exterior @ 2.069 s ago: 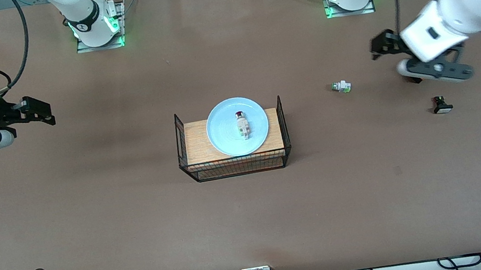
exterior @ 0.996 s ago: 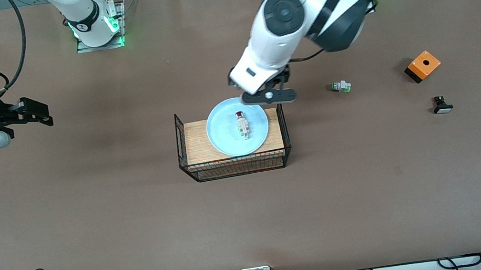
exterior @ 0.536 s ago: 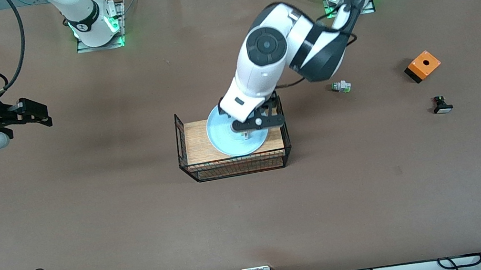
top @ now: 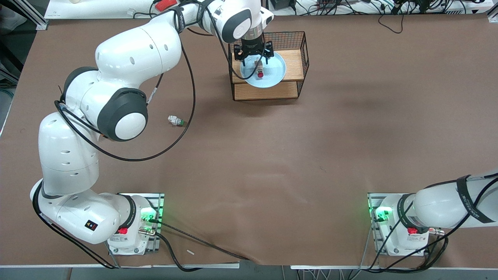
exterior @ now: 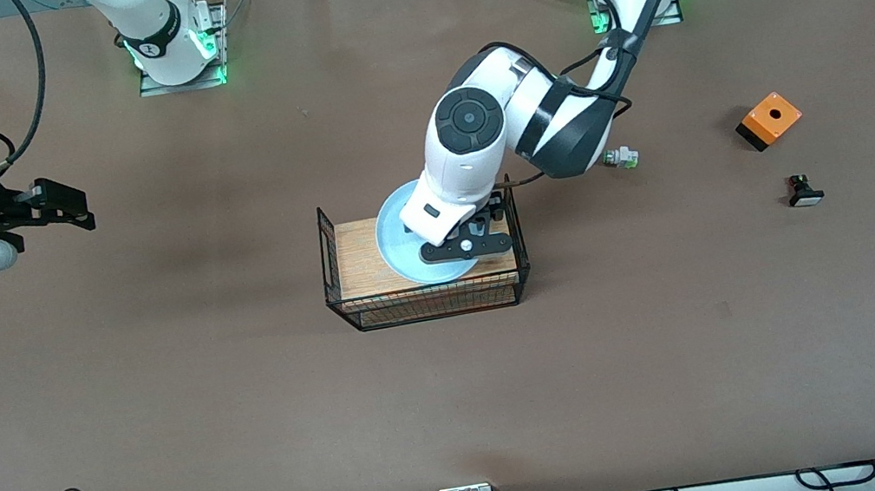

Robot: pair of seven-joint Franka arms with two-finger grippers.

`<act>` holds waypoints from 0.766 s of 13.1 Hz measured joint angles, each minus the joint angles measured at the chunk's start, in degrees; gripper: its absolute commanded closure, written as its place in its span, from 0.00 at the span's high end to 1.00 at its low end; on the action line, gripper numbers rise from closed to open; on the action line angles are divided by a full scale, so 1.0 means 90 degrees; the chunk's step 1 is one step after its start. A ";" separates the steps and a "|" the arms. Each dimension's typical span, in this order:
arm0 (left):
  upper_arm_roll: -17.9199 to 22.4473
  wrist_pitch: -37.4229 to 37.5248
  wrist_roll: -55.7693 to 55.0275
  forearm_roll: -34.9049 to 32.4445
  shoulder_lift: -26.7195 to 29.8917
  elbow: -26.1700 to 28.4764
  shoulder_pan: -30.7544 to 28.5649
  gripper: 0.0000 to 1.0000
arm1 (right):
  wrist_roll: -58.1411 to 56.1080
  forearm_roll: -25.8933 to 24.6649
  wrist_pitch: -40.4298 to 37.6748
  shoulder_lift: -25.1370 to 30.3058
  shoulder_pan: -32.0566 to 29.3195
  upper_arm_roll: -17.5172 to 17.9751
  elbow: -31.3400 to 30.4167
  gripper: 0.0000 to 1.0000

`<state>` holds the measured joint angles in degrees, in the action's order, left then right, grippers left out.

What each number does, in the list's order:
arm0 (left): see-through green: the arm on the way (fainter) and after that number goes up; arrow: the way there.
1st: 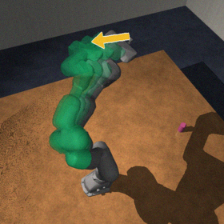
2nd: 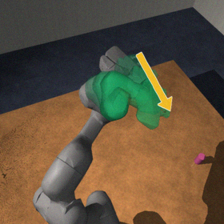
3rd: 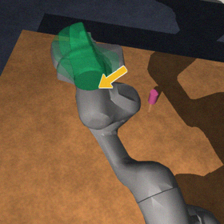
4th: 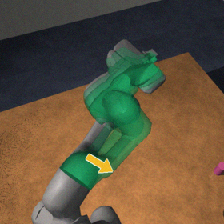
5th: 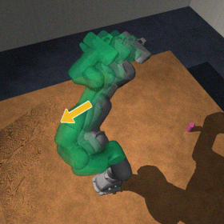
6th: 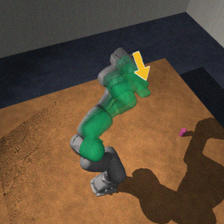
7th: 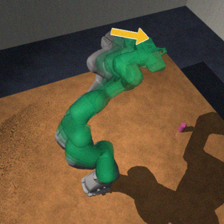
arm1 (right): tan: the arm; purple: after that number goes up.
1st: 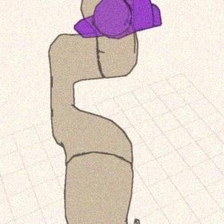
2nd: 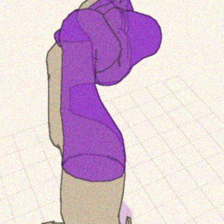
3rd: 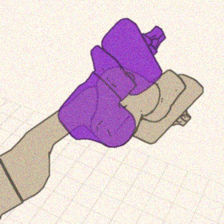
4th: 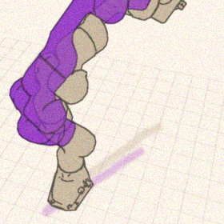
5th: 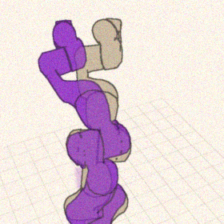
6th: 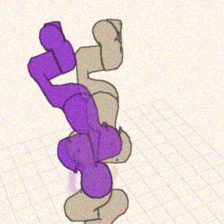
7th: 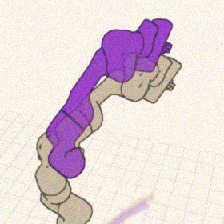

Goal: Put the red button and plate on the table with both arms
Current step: 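Lower the left gripper and grasp the white-red button on the plate, then lift the button with the left gripper while the right gripper approaches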

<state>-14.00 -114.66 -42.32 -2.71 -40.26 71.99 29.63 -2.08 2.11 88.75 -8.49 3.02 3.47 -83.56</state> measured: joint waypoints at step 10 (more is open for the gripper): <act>0.0049 -0.0267 -0.0014 -0.0036 -0.0139 -0.0041 0.0210 0.00 | -0.0049 0.0000 0.0000 0.0000 0.0000 0.0000 0.0000 1.00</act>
<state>-13.56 -117.07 -42.45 -3.03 -41.51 71.62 31.52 -2.52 2.11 88.75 -8.49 3.01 3.46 -83.57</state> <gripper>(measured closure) 0.661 0.000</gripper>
